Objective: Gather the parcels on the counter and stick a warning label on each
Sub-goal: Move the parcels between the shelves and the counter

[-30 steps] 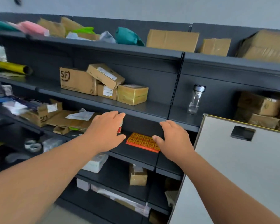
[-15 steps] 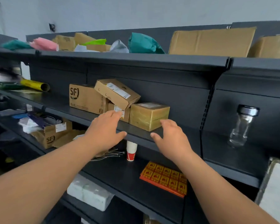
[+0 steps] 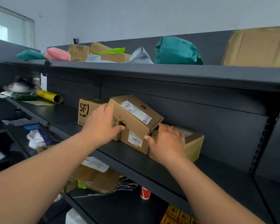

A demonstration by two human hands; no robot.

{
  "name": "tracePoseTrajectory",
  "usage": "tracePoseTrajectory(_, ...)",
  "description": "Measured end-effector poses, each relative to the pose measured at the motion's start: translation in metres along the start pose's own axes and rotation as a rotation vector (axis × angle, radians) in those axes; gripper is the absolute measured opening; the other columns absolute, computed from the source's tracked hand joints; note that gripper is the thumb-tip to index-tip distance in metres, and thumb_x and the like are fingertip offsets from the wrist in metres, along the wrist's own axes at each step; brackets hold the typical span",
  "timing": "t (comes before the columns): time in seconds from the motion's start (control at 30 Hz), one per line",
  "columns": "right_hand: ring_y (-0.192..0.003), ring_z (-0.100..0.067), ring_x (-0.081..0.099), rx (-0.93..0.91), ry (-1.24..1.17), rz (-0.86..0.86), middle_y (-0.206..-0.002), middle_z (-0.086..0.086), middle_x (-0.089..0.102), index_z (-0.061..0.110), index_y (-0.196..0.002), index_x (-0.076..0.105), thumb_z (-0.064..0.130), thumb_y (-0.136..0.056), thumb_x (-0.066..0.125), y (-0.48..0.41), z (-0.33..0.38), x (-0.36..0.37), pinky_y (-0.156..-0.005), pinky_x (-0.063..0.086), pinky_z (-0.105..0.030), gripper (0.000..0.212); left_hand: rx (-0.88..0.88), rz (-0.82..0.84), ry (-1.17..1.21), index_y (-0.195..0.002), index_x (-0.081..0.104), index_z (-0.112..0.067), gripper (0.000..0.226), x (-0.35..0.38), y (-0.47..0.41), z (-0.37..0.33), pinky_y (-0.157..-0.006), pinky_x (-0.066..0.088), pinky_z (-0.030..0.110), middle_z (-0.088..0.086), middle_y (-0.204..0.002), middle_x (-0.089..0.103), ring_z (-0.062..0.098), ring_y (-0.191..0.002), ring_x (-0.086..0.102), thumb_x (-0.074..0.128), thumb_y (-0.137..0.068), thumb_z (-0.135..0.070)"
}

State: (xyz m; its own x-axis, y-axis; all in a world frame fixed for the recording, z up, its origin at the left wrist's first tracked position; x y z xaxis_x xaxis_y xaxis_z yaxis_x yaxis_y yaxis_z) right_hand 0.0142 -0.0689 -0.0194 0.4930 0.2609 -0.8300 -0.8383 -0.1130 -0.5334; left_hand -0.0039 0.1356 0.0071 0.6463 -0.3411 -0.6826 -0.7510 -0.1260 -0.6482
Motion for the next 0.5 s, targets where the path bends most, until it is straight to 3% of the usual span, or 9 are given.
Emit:
tracePoseTrajectory(0.13,-0.144,-0.029,0.014,0.118,0.047,0.040,-0.152,-0.009,0.031,0.014,-0.148,0.019,0.072,-0.084,0.034,-0.022,0.007,0.020,-0.114,0.006,-0.050,0.088,-0.023,0.060,0.048,-0.150,0.008,-0.026,0.103,0.016,-0.045,0.023,-0.108,0.032,0.046,0.008,-0.154,0.021,0.028,-0.138,0.027,0.073,-0.073,-0.050)
tracePoseTrajectory(0.3,-0.144,-0.030,0.012,0.237,0.092,0.124,-0.149,-0.008,0.036,0.020,-0.149,0.015,0.069,-0.087,0.035,-0.045,0.012,0.037,-0.113,-0.001,-0.055,0.082,-0.001,0.212,0.216,-0.149,-0.001,-0.035,0.114,0.041,-0.099,0.046,-0.111,0.026,0.047,0.006,-0.157,0.010,0.030,-0.142,0.018,0.077,-0.067,-0.051)
tracePoseTrajectory(0.4,-0.143,-0.026,0.017,0.262,0.063,0.109,-0.146,-0.006,0.042,0.023,-0.148,0.018,0.062,-0.090,0.037,-0.048,0.020,0.046,-0.114,0.000,-0.054,0.073,0.026,0.283,0.362,-0.149,0.003,-0.034,0.114,0.057,-0.115,0.054,-0.108,0.032,0.042,0.002,-0.154,0.023,0.025,-0.138,0.030,0.079,-0.066,-0.048)
tracePoseTrajectory(0.5,-0.143,-0.022,0.018,0.305,-0.004,0.061,-0.146,-0.003,0.042,0.024,-0.149,0.019,0.055,-0.092,0.043,-0.050,0.027,0.047,-0.116,0.005,-0.052,0.069,0.055,0.231,0.422,-0.149,0.013,-0.030,0.109,0.065,-0.122,0.058,-0.101,0.039,0.039,0.000,-0.146,0.039,0.022,-0.129,0.042,0.080,-0.064,-0.047)
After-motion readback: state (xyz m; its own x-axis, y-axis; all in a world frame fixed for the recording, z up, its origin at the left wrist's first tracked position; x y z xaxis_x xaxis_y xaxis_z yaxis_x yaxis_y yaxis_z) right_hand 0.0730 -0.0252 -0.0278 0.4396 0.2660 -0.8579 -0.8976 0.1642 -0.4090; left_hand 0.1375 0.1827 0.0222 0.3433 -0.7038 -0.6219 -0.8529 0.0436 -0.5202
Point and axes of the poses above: each hand's wrist, its own y-axis away from the middle knuckle, its own x-axis out of the palm, z = x × y, the point moved 4 cm from there along -y, towards the middle knuckle
